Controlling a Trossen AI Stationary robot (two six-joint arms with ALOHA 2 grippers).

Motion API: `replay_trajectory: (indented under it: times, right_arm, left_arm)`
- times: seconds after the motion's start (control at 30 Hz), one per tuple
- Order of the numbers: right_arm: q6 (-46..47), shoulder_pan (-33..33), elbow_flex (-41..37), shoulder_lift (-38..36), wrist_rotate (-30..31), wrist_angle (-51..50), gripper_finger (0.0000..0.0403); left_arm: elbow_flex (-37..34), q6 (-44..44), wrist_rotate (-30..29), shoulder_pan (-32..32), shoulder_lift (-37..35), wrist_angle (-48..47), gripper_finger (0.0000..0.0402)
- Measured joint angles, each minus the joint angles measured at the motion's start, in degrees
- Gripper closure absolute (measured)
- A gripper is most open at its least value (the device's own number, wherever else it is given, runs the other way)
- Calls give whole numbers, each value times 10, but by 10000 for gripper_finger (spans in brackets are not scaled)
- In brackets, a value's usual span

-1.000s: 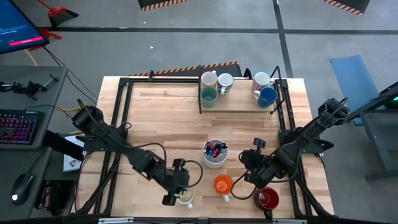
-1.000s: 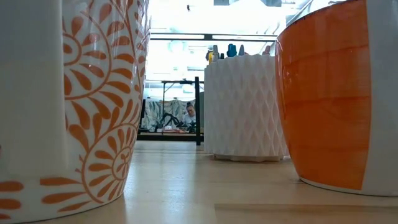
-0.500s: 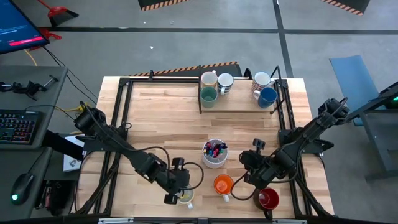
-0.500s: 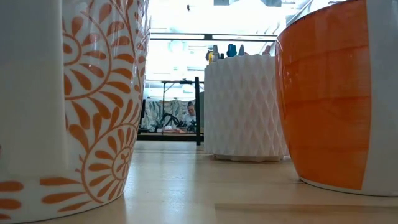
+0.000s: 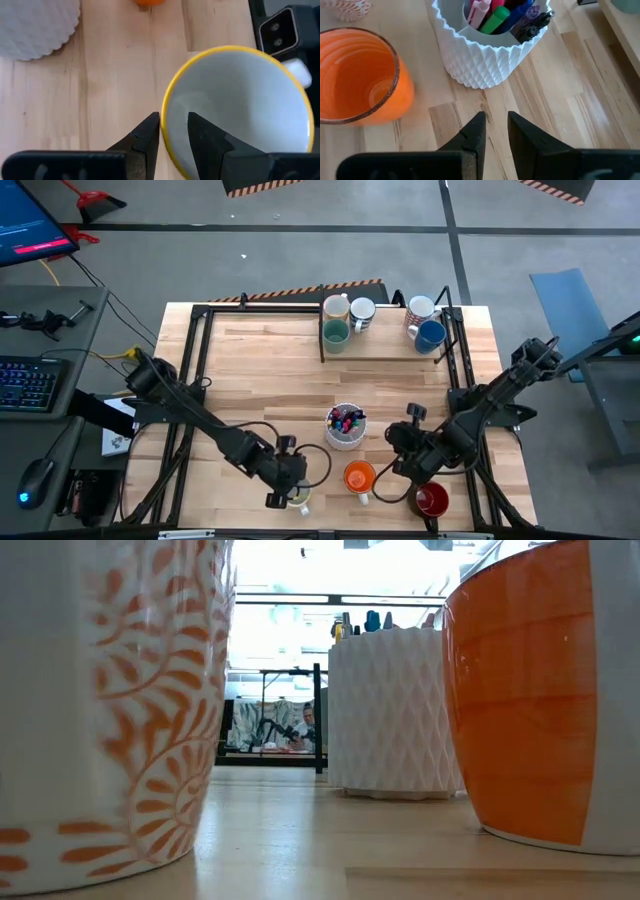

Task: Place coffee mugs
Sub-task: Move the orange patterned mug to the top of the table

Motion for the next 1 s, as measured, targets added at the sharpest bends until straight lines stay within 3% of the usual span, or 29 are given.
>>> replay_trajectory:
  times: [0.53,0.8,1.0]
  right_arm:
    - [0,19,-1,0,17,0,344]
    - [-5,19,-1,0,20,-10,344]
    - [5,19,-1,0,97,-45,344]
  left_arm:
    - [0,5,25,12,19,9,313]
    - [0,16,40,21,18,12,386]
    - [1,28,24,30,15,2,388]
